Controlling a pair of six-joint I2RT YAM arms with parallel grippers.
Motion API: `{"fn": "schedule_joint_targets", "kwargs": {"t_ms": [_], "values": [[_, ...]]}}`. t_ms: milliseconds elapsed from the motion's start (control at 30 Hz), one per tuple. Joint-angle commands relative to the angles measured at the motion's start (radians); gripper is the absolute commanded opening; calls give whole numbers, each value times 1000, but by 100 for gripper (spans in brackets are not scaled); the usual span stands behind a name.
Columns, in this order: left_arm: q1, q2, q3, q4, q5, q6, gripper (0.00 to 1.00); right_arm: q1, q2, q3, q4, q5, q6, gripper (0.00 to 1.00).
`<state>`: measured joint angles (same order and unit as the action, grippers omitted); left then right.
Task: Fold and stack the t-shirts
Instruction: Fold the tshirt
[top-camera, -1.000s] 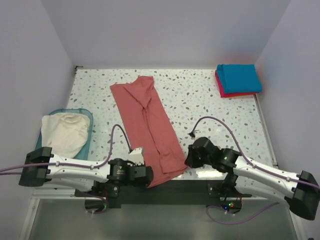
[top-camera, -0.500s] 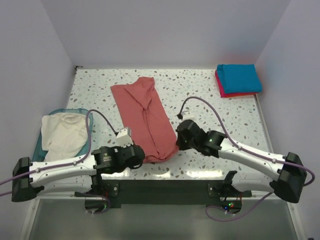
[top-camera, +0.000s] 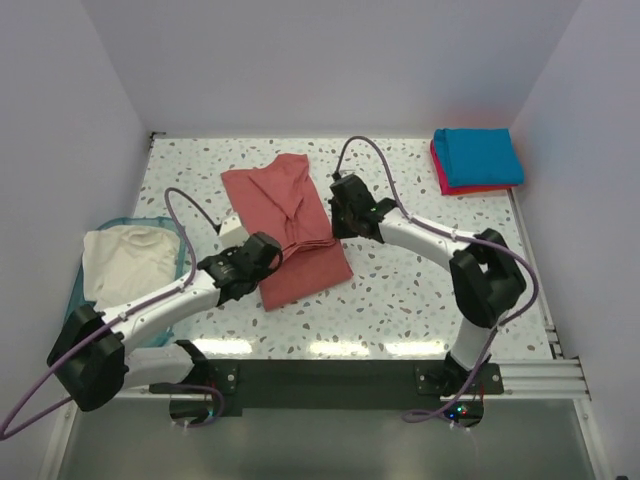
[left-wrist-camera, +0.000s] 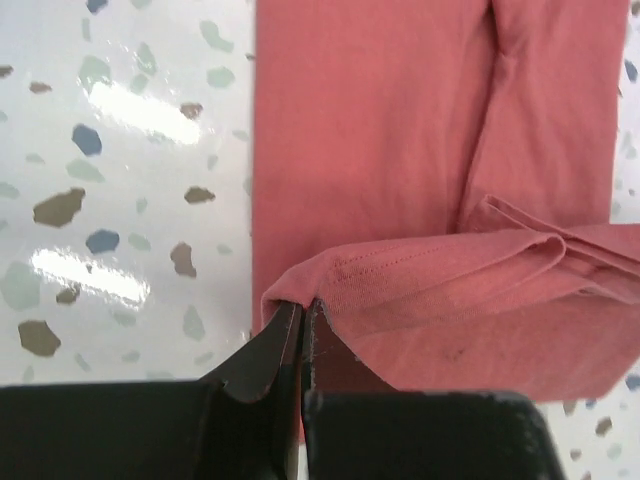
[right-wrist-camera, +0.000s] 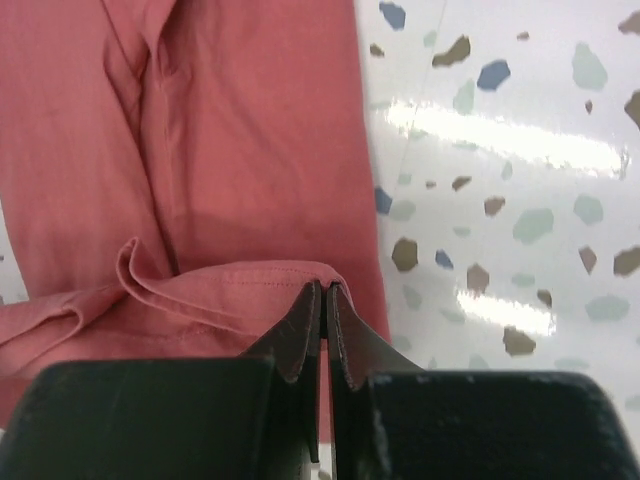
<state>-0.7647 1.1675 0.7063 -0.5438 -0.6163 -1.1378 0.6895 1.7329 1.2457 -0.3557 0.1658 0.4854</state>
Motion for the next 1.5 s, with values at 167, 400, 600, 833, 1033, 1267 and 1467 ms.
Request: {"fn": "schedule_joint_targets", "kwargs": {"t_ms": [167,400,600,833,1033,1267,1467], "values": [[204,106,68,217,49,128,0,-67,192,215,61,-78,-31,0],[320,196,105,329,144,210,0,-93,293,339,52,-103,-27,0],[413,285,133,409,231,269,28,-136,404,478,20,-147,-31,33],[473,195,128,418,274,322,77,-183,295,394,14,-138,-62,70],[401,118,61,404,296,306,58,-144,103,121,102,-152,-47,65],[274,251,132,453,320,262,23,-45,158,106,100,-132,-41,41],[294,475,255,495,313,271,20,-41,235,103,100,-138,-8,40]]}}
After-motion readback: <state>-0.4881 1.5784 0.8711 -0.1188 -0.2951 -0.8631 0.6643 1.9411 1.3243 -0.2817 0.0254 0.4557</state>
